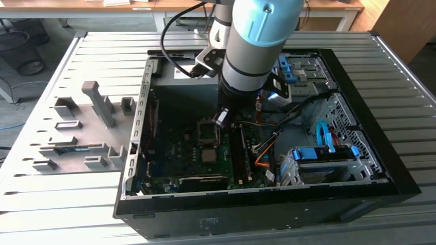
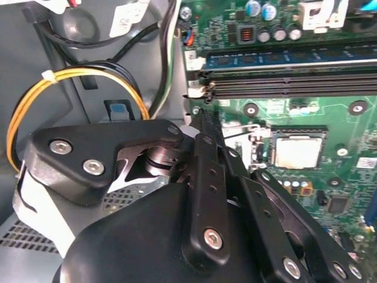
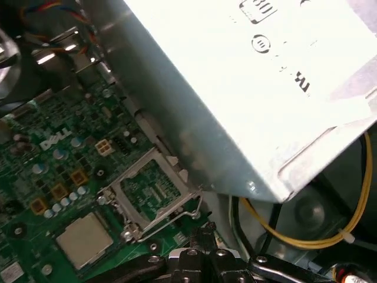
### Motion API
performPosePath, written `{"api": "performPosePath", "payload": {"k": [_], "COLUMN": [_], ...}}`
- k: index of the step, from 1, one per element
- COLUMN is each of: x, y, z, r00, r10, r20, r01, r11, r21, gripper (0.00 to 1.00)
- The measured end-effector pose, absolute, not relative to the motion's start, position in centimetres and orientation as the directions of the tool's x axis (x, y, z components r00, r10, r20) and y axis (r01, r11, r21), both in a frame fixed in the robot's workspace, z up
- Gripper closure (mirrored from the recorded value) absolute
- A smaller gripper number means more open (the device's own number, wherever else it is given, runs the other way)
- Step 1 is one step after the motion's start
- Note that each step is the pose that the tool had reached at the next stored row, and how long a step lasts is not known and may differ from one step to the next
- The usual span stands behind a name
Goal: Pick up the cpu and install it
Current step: 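Close the cpu cover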
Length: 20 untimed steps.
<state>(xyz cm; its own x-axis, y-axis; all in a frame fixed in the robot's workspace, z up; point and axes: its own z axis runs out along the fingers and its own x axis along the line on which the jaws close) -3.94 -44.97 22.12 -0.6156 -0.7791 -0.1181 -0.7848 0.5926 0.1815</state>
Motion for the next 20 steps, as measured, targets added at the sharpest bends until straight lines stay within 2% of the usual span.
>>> {"api": "performPosePath", "payload": {"k": [20], "x": [-4.8], "y": [-43.2], "z": [20.3], "r00": [-0.649], "r10": [-0.751], "r20": [-0.123], "r01": [-0.758], "r11": [0.625], "r21": [0.185], "gripper": [0.90]}}
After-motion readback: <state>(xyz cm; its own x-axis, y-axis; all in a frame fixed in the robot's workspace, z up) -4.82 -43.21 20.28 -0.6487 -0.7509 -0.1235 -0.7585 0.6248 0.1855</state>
